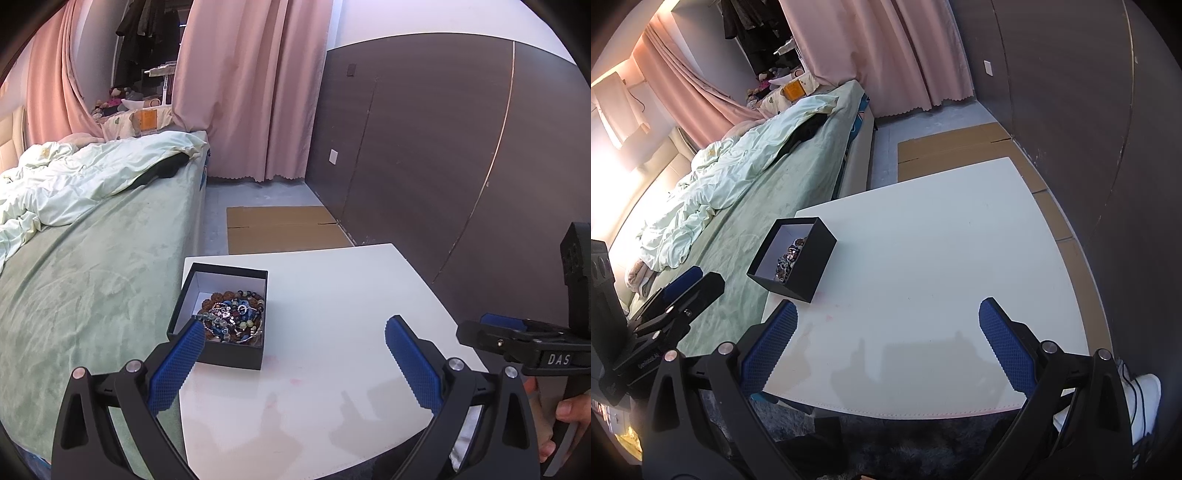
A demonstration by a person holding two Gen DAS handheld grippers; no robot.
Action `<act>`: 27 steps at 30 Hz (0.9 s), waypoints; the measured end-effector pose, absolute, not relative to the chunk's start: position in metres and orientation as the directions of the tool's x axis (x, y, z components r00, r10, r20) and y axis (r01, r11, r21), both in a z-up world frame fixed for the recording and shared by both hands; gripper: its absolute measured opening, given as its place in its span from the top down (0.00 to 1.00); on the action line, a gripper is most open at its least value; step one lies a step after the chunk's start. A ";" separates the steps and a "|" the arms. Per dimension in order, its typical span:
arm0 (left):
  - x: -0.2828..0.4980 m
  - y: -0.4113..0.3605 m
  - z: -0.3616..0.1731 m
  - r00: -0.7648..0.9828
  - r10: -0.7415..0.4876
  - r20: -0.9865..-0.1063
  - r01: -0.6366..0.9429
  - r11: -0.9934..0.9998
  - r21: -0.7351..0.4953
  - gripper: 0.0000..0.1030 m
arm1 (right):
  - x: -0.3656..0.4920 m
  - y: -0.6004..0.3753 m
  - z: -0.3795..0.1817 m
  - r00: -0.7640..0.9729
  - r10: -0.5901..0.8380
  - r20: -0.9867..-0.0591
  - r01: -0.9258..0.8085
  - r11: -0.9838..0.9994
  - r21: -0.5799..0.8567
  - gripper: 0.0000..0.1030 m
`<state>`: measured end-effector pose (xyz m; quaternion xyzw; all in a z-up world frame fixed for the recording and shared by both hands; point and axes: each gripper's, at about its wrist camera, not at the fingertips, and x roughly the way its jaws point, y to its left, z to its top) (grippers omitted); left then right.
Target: Organize jewelry
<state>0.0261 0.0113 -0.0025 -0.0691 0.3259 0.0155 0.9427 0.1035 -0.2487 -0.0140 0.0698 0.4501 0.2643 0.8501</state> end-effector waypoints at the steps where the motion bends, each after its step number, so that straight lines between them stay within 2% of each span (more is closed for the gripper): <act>1: 0.026 0.012 -0.002 0.787 -0.014 -0.617 -0.077 0.990 -0.120 0.08 | 0.103 -0.248 -0.014 0.456 0.511 -0.729 -0.386 0.851 0.356 0.05; 27: 0.030 0.013 -0.008 0.764 0.013 -0.645 -0.108 0.988 -0.108 0.08 | 0.100 -0.248 -0.019 0.454 0.503 -0.735 -0.382 0.855 0.349 0.05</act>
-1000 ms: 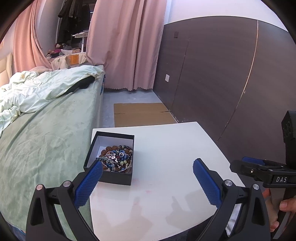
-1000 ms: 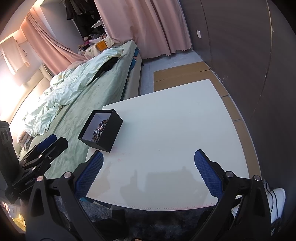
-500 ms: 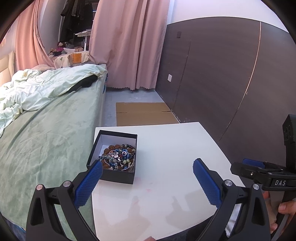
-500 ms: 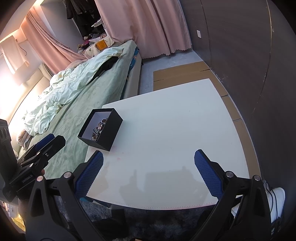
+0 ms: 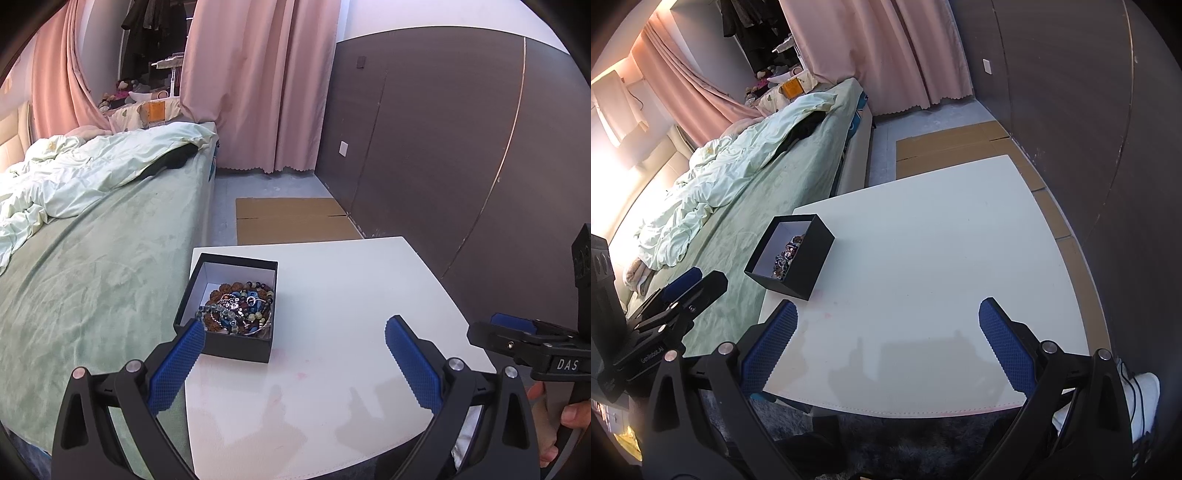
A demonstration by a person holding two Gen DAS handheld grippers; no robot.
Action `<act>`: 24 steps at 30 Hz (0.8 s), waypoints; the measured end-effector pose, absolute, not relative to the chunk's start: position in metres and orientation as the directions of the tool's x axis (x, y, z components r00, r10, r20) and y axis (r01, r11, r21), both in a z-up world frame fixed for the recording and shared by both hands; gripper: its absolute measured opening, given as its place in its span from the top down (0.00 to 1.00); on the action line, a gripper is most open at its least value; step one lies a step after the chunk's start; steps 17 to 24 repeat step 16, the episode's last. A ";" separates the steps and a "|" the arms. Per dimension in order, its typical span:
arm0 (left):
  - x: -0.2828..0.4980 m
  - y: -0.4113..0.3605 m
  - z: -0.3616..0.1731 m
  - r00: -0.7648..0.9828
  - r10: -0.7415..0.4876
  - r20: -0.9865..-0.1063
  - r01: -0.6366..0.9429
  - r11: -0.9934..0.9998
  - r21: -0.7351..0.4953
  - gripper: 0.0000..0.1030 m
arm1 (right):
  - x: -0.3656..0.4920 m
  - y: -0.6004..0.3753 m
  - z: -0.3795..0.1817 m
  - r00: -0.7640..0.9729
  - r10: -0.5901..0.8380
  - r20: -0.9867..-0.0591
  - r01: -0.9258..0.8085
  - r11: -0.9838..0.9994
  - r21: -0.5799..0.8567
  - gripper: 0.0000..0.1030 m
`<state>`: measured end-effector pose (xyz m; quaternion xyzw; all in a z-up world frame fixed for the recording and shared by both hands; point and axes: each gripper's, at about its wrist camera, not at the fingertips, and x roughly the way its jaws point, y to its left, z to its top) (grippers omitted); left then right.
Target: Organize jewelry
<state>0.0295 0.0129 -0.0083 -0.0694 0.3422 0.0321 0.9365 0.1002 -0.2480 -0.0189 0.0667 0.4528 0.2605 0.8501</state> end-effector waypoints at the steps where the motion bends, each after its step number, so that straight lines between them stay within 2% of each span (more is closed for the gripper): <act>1: 0.029 0.013 -0.008 0.764 0.011 -0.645 -0.106 0.988 -0.109 0.08 | 0.100 -0.248 -0.019 0.454 0.502 -0.736 -0.382 0.856 0.348 0.05; 24: 0.032 0.022 -0.010 0.761 -0.028 -0.649 -0.091 0.985 -0.148 0.08 | 0.099 -0.246 -0.017 0.465 0.510 -0.724 -0.402 0.850 0.341 0.05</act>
